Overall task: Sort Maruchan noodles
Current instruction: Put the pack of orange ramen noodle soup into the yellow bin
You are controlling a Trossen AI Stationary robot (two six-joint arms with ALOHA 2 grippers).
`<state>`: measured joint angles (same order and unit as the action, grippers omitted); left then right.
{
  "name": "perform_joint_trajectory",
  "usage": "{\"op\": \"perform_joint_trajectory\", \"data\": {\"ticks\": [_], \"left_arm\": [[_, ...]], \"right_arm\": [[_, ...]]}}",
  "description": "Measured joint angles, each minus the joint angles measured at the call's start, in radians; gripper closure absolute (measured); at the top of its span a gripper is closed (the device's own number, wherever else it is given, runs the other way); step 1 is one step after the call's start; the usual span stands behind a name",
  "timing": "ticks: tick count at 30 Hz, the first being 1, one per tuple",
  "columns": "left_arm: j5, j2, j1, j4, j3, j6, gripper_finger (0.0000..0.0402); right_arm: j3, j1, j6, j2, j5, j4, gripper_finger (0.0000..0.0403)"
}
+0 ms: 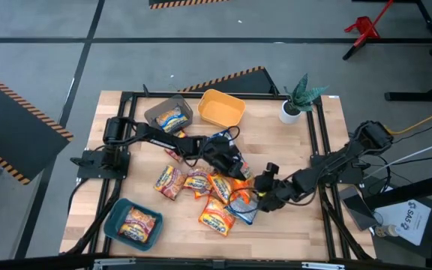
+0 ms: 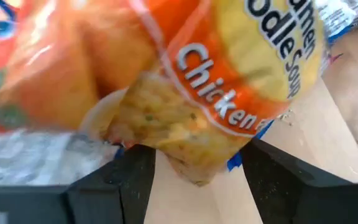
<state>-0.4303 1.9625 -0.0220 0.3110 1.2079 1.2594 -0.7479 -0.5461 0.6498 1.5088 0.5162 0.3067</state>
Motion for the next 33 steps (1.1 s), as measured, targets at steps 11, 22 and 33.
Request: {"op": "perform_joint_trajectory", "data": {"ticks": [11, 22, 33], "left_arm": [[-0.007, 0.0, -0.047, 0.025, 0.0, -0.035, 0.0343], [-0.053, -0.013, -0.142, 0.146, 0.0, -0.011, 0.035], [-0.027, -0.159, -0.359, 0.182, 0.002, -0.159, 0.0378]], "right_arm": [[0.0, -0.17, 0.267, -0.086, 0.105, 0.183, 0.0182], [0.001, -0.241, 0.41, -0.086, 0.165, 0.216, 0.0182], [0.001, -0.24, 0.429, -0.086, 0.164, 0.215, 0.0182]]}}
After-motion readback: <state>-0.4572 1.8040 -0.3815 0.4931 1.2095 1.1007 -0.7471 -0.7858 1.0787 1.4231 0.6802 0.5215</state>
